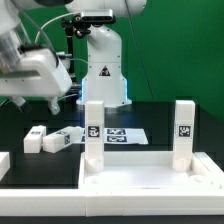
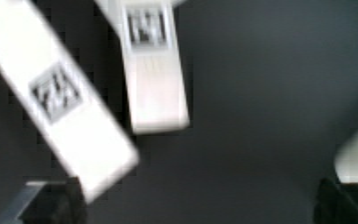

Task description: Assemble desk

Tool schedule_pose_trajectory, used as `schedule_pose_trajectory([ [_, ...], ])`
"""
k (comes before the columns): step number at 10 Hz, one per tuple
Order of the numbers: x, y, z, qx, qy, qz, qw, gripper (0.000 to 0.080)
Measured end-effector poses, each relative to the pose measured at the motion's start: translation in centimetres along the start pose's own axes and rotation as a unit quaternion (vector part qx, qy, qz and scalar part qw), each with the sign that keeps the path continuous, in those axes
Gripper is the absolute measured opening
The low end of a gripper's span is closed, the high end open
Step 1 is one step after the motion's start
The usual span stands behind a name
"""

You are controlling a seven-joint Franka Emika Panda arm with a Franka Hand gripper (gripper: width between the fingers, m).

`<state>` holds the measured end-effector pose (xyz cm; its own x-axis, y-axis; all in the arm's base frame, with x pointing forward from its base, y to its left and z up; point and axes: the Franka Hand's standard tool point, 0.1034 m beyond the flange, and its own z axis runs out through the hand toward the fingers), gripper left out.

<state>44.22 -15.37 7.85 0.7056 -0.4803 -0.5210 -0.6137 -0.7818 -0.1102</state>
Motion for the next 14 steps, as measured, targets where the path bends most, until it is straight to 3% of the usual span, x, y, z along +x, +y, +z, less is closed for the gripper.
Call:
schedule_pose_trajectory([
  [1, 0.1, -0.1, 0.5, -0.003, -0.008, 0.0, 1.0, 0.0649],
  [2, -0.8, 0.0, 0.7, -0.001, -0.055, 0.0, 0.998, 0.0649],
  [5, -0.8, 0.4, 1.4, -0.003, -0.155, 0.008, 0.988, 0.0649],
  [6, -0.7, 0.5, 2.4, -0.008, -0.171, 0.01, 0.985, 0.0649],
  [10, -0.9, 0.4, 5.2, -0.02, -0.182, 0.01, 0.983, 0.0649],
  [14, -0.9, -0.3, 6.4, -0.026, -0.186, 0.003, 0.982, 0.0649],
])
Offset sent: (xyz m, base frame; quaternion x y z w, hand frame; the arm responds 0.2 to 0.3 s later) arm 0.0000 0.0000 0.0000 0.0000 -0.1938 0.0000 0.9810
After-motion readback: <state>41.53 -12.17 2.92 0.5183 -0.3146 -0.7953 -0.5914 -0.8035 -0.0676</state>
